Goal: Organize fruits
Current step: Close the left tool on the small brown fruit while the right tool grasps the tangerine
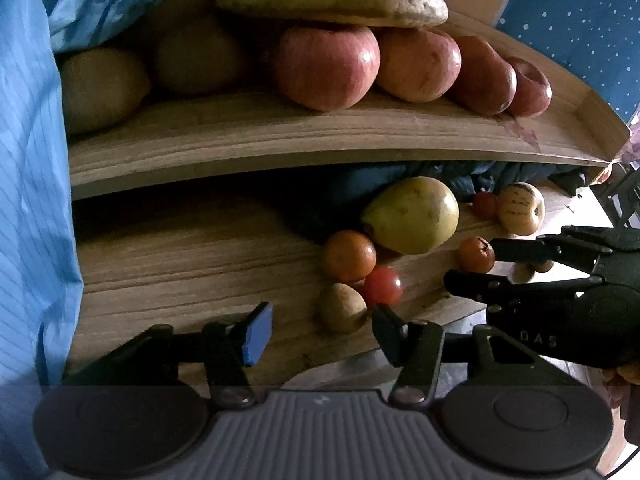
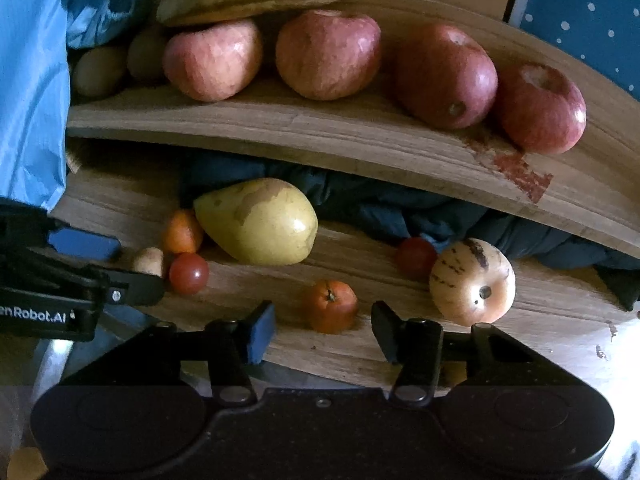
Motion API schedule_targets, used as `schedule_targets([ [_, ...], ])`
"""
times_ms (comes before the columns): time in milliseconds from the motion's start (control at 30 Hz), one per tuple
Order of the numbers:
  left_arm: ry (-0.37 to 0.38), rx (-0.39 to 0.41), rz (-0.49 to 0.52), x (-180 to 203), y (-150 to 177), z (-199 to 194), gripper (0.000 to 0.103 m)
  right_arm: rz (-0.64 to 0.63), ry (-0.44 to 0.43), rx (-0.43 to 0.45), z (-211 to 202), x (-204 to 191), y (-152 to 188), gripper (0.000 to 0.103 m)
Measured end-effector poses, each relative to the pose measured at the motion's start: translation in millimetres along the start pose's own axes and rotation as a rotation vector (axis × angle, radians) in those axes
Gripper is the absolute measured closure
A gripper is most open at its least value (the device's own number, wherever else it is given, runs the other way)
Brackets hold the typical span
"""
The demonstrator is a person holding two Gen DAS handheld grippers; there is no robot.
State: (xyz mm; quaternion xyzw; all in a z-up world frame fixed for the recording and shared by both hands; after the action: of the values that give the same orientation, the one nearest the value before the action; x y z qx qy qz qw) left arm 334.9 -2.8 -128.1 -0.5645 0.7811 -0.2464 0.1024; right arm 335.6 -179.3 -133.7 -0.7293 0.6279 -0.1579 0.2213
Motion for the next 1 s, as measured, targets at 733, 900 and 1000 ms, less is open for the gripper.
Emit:
schedule_targets([
  [733, 0.037, 0.012, 0.012, 3, -1, 0, 0.073, 0.016, -0.041, 0.010, 1, 0, 1, 0.072],
  [900, 0.039, 0.014, 0.013, 4, 1, -1, 0.073, 0.015, -0.058, 0.005, -1, -4, 4, 0.072],
  [1000, 0.041, 0.010, 0.015, 5, 2, -3, 0.073, 0.014, -0.074, 0.003, -5, -10, 7, 0.072],
])
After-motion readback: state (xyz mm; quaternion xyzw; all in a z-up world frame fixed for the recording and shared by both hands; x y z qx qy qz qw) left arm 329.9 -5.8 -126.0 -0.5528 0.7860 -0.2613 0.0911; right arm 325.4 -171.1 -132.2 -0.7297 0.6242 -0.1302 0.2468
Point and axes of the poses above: each gripper's, at about its wrist camera, not at the fingertips, and z roughly the way its jaws point, x to its right, y to its underside, the point moved 3 cm from there along z, roughly the way its jaws point, and after that the axes turned 5 degrees about z, right-handed, at the moved point
